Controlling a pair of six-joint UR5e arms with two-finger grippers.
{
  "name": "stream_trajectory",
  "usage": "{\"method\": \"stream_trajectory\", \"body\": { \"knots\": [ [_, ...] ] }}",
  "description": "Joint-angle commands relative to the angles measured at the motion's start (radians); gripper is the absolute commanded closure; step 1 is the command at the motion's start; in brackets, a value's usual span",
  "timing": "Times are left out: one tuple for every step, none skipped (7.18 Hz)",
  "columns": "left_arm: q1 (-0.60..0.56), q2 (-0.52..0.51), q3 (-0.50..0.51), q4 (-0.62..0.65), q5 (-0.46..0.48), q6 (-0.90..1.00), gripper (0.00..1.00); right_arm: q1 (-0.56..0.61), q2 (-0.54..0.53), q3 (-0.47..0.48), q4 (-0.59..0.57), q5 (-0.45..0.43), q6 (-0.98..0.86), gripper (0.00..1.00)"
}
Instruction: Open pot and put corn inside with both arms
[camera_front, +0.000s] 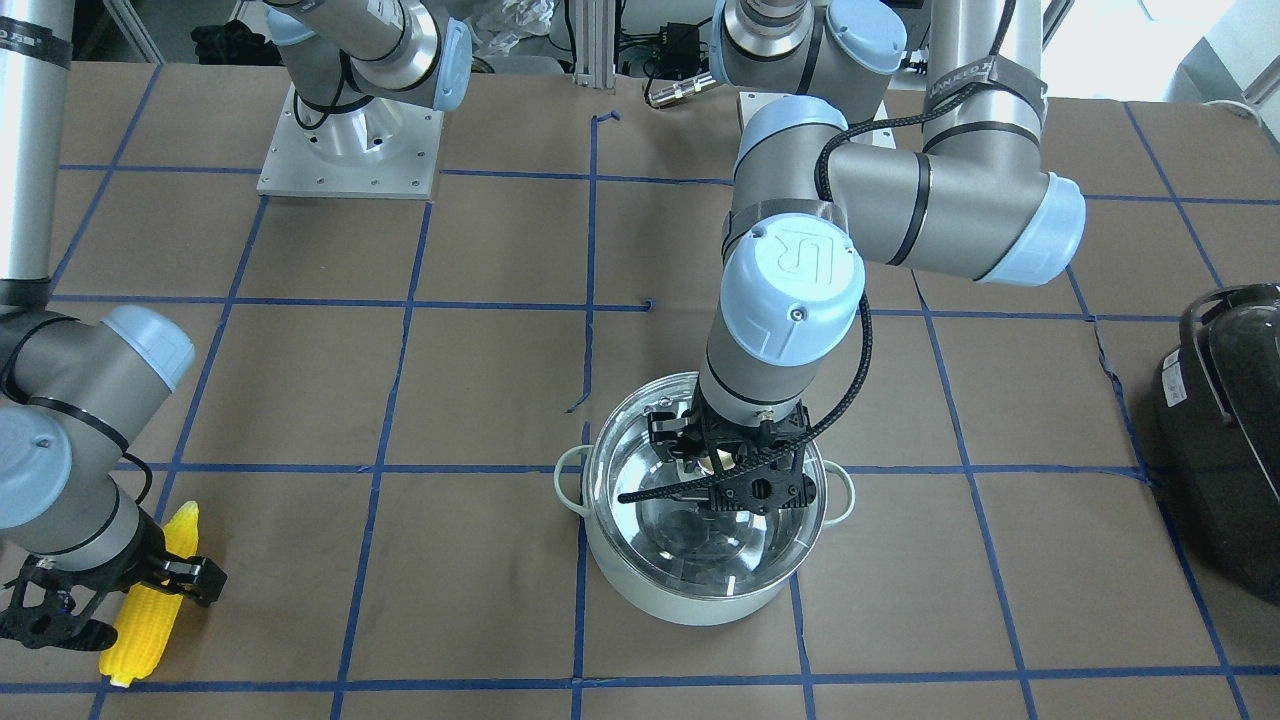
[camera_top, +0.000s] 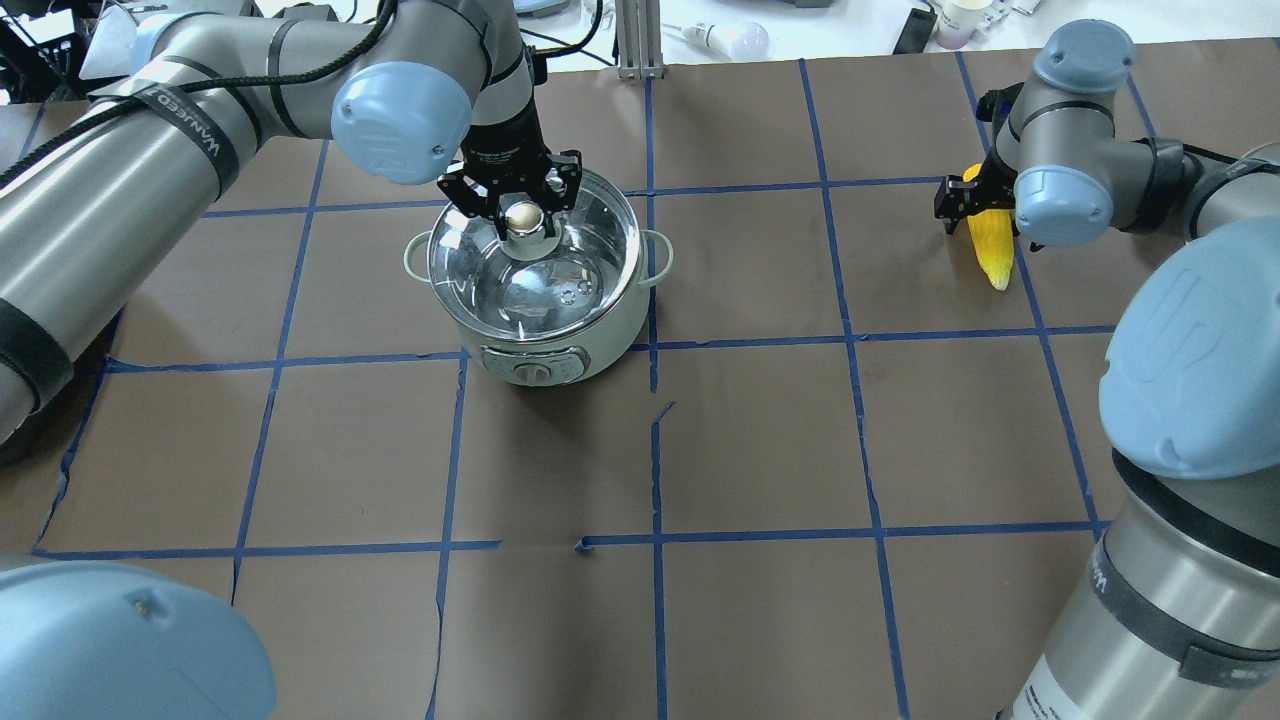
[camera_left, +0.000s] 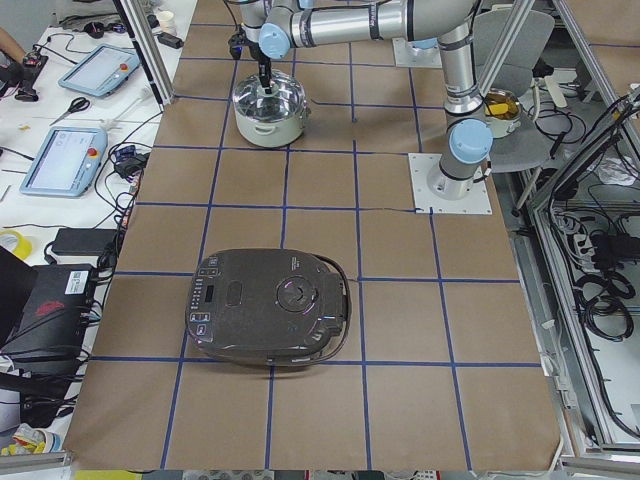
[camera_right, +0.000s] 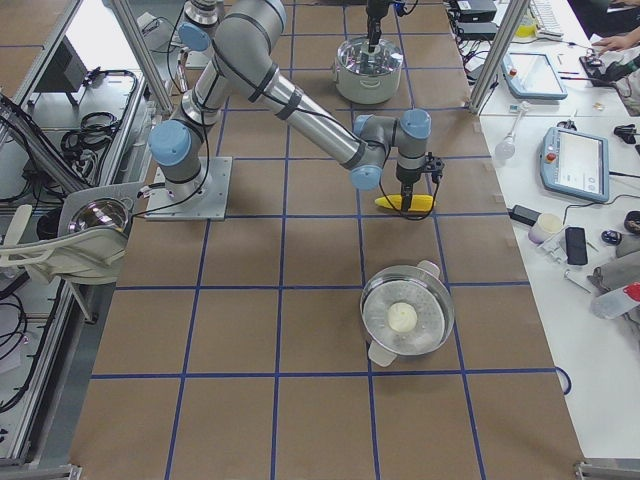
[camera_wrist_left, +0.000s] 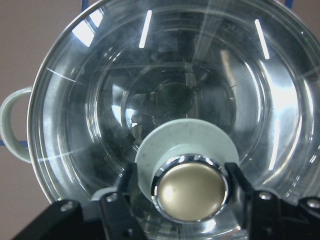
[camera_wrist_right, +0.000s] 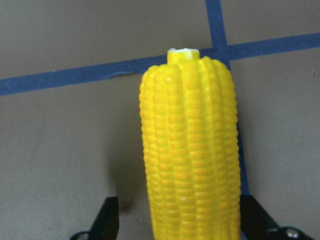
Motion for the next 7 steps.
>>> {"method": "stream_trajectory", "body": {
  "knots": [
    [0.0,0.014,0.018,0.0,-0.004,-0.003,0.88,-0.002,-0.002,-0.001,0.001,-0.001,-0.002,1.0],
    [0.009,0.028,0.071,-0.065,0.001,0.014,0.97,-0.002,-0.008,-0.009,0.01,0.005,-0.002,1.0],
    [0.044,0.028,0.126,-0.142,0.011,0.099,1.0,-0.002,-0.023,-0.016,0.012,0.011,-0.012,1.0],
    [0.108,0.023,0.134,-0.147,0.051,0.128,1.0,0.014,-0.063,-0.026,0.03,0.021,-0.02,1.0],
    [0.171,0.02,0.13,-0.149,0.074,0.197,1.0,0.053,-0.091,-0.039,0.046,0.059,-0.003,1.0],
    [0.249,0.014,0.13,-0.179,0.114,0.225,1.0,0.126,-0.123,-0.076,0.113,0.056,-0.002,1.0],
    [0.329,0.005,0.128,-0.192,0.135,0.324,1.0,0.23,-0.161,-0.163,0.235,0.053,0.0,1.0]
  ]
}}
